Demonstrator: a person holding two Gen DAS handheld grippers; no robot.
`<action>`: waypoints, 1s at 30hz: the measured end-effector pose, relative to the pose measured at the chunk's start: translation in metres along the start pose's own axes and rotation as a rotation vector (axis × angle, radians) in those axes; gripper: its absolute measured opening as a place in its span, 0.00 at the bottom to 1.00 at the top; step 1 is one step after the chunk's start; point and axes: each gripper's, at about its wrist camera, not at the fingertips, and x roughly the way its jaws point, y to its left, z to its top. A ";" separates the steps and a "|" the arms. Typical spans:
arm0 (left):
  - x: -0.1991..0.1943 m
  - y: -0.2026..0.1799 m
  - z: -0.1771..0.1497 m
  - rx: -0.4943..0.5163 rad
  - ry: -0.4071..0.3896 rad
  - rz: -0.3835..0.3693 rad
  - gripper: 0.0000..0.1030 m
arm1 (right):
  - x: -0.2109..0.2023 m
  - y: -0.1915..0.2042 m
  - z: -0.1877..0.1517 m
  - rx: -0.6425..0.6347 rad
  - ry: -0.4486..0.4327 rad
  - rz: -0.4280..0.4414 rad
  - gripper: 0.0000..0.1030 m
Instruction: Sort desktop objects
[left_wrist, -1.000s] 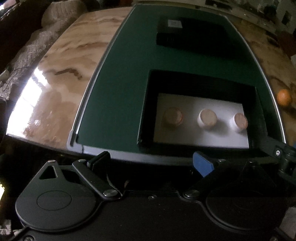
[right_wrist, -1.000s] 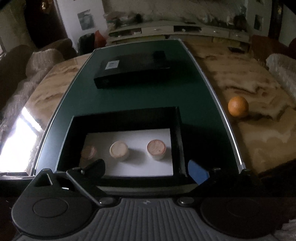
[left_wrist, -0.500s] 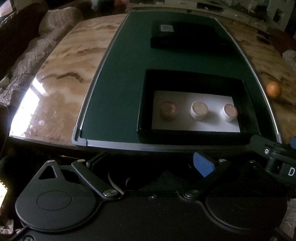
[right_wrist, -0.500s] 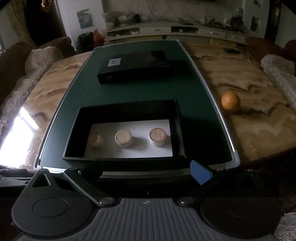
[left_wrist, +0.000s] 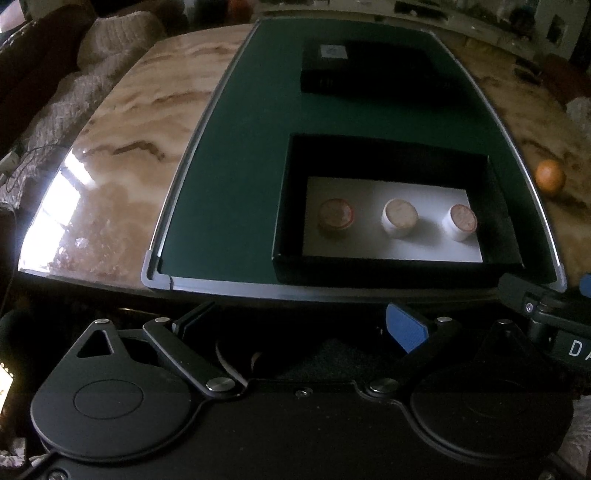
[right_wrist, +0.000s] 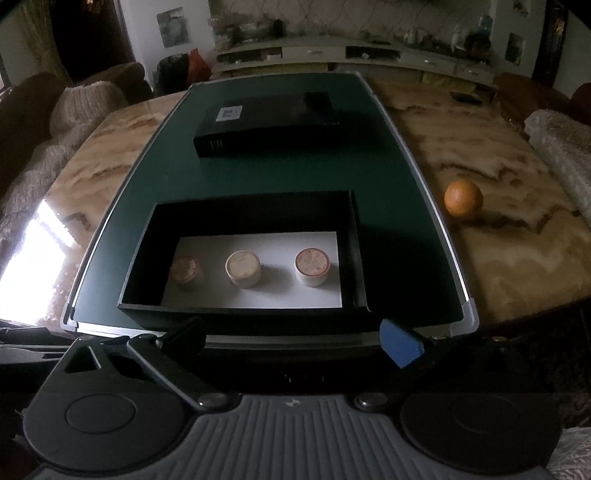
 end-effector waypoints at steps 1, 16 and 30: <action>0.001 0.000 0.000 0.000 0.002 0.001 0.96 | 0.001 0.000 0.000 0.000 0.002 0.000 1.00; 0.015 0.001 0.003 -0.001 0.025 -0.002 0.96 | 0.014 0.002 0.002 -0.007 0.026 -0.012 1.00; 0.037 0.000 0.013 0.001 0.060 -0.013 0.96 | 0.039 -0.002 0.008 -0.010 0.051 -0.005 1.00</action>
